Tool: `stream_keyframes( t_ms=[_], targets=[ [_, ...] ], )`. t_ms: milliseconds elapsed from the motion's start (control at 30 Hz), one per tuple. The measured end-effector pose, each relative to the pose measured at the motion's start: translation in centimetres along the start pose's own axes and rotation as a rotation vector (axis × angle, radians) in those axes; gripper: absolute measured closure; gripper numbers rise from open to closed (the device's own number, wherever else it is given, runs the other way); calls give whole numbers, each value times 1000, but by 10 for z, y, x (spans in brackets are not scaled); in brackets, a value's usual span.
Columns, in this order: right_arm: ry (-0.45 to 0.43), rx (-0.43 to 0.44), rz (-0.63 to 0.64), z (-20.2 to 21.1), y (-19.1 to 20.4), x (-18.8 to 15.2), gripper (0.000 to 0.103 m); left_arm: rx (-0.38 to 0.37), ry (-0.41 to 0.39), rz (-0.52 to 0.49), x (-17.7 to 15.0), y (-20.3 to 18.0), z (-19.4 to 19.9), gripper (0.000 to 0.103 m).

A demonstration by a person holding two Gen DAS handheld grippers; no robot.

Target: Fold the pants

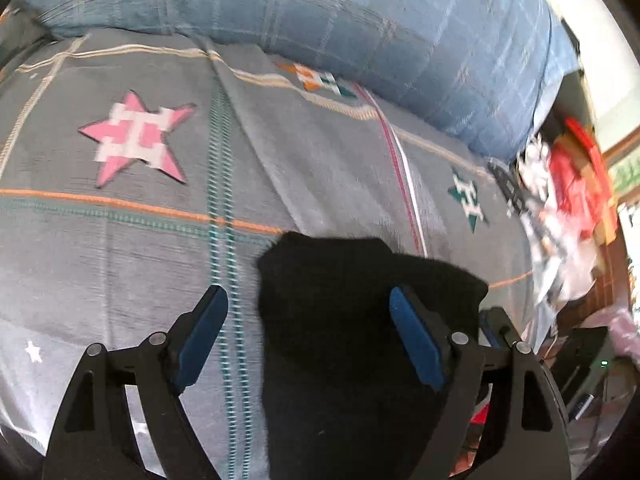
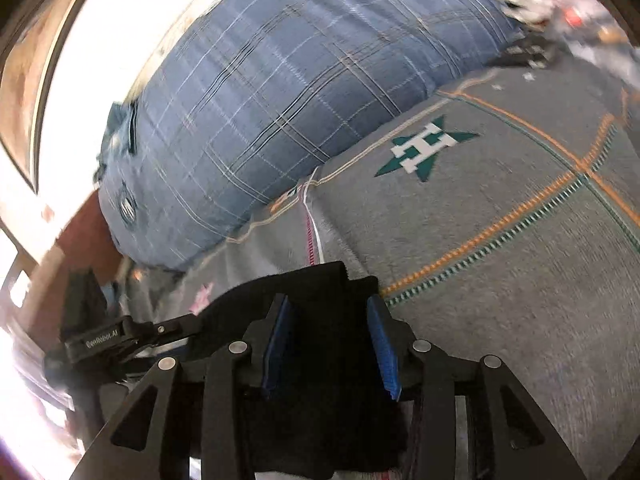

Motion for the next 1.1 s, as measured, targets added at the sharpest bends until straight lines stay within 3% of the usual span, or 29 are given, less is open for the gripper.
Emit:
stream_keyframes(
  t_ms=[167,233,300,333,400,500,533,567,667,833,1100],
  targets=[
    [62,14,16,-14,7,-7,60,-19,33,42,-7,9,-5,19],
    [87,7,80,-22,15,-14,68,-28,64,49,-14,7,-12,19],
    [75,0,151,-19,25,-14,87,-53,94,49,-18,0,-14,21],
    [45,6,165,-11,31,-10,87,-54,91,31,-20,-6,-12,21],
    [16,-13,186,-3,31,-4,92,-17,70,-15,-24,-12,-10,21],
    [93,-91,147,-16,4,-12,93,40,28,-71,-23,-16,-12,21],
    [101,-60,101,-14,-1,-13,93,51,17,-85,-23,-18,-9,21],
    [90,-44,74,-8,-1,-11,88,60,5,-94,-22,-17,-6,21],
    [56,-1,23,9,-5,-5,86,110,-55,-135,-18,-16,8,21],
    [54,-19,-25,21,-15,-3,63,155,-104,-167,-14,-9,21,21],
    [105,-30,-47,13,-14,-11,48,198,-106,-149,-15,10,31,21]
  ],
)
Point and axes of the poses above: each gripper's, at about its wrist camera, not at the fingertips, and z roughly against the way its jaws point, y to its left, x to its top, the point moved 9 cm from there along -z, roughly the way its jaws point, and after that the axes turned 3 degrees about -y, right-handed, at the moved point
